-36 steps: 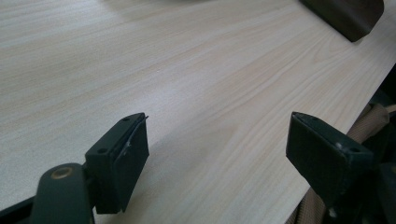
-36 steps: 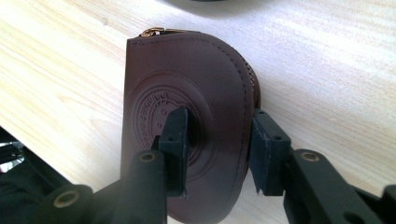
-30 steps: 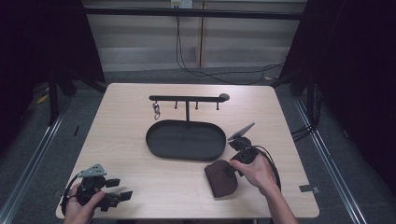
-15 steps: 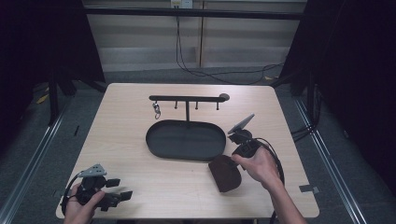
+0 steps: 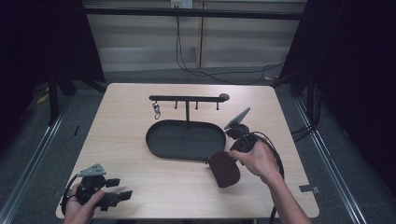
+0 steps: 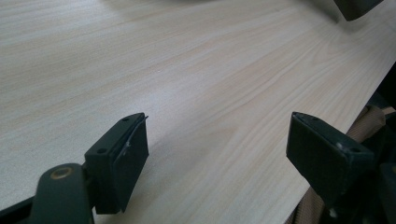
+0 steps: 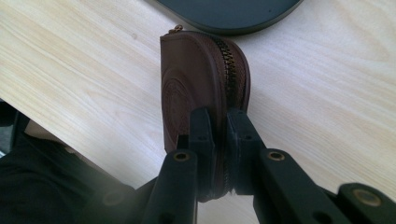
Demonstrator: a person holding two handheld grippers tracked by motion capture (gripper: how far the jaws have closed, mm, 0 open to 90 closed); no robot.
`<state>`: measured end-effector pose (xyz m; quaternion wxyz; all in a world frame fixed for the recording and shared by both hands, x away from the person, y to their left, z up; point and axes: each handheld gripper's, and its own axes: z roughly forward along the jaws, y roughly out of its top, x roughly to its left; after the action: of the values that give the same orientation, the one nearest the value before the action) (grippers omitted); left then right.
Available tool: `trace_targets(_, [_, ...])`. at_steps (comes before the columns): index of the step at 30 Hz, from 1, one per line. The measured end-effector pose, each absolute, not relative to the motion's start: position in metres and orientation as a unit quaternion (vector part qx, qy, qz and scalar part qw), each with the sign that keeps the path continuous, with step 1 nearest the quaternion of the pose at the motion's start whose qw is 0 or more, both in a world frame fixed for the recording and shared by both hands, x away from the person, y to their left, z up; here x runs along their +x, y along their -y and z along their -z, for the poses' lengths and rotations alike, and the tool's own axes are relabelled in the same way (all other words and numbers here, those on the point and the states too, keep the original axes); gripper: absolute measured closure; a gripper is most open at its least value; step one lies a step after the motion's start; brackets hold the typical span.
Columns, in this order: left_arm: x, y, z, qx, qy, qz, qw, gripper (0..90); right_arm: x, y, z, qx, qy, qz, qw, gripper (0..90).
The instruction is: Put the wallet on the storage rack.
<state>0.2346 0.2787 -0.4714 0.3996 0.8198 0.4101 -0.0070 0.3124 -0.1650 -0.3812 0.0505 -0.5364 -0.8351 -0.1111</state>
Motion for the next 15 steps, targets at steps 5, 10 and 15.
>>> trace_targets(5, [0.235,-0.28,0.471,0.818,-0.413,0.008,0.401,20.2,0.314,0.166,0.376,-0.535,0.836,0.108,0.052,81.6])
trace_targets(10, [0.235,-0.28,0.471,0.815,-0.416,0.009,0.402,19.4,0.316,0.17,0.37,-0.538,0.835,0.106,0.046,81.7])
trace_targets(15, [0.236,-0.28,0.471,0.818,-0.415,0.01,0.398,19.4,0.319,0.176,0.36,-0.544,0.831,0.108,0.043,81.6])
